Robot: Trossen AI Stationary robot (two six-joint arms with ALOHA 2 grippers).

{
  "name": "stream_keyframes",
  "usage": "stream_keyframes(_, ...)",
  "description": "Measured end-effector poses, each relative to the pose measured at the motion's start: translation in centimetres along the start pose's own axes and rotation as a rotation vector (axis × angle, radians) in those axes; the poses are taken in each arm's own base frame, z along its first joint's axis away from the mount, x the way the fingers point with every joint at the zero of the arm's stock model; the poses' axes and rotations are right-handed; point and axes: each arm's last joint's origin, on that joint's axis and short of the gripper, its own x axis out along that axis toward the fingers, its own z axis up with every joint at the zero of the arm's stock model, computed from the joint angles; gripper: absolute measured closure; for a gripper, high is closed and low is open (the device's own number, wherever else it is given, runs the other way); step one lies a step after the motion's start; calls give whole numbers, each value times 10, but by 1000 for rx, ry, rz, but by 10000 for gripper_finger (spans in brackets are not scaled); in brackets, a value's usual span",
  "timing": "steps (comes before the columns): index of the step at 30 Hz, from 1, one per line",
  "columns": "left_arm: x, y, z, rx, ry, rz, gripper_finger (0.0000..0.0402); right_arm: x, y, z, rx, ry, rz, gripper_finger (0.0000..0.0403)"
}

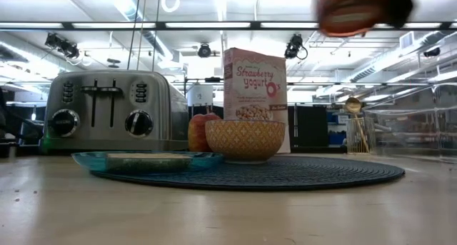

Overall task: Arrange a breakfast setting
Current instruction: Put the orange cup on the blue table table mat to the right of the red apple

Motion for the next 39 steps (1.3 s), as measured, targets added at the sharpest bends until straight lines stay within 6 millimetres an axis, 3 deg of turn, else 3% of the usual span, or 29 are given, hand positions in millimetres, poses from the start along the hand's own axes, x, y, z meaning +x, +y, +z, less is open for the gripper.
stream_keyframes(5, -7, 5, 1, -2, 34, 21, 255, 37, -29, 27, -32, -11, -96, 44)
stream_keyframes(12, -18, 13, 7, 20, 57, 36, 255, 85, -71, 43, -41, 13, -192, 45)
stream_keyframes(17, -16, 27, 1, 58, 148, 117, 255, 116, -102, 49, -22, -1, -264, 44)
stream_keyframes(22, -12, 42, -3, 100, 239, 176, 255, 144, -127, 40, -2, 0, -353, 45)
stream_keyframes(29, -27, 53, 4, 125, 275, 204, 255, 172, -149, 15, 41, 5, -466, 45)
stream_keyframes(33, -34, 57, 7, 128, 281, 208, 255, 180, -156, -1, 61, 3, -537, 45)
stream_keyframes(39, -36, 59, 6, 124, 294, 220, 255, 176, -168, -28, 132, 5, -633, 45)
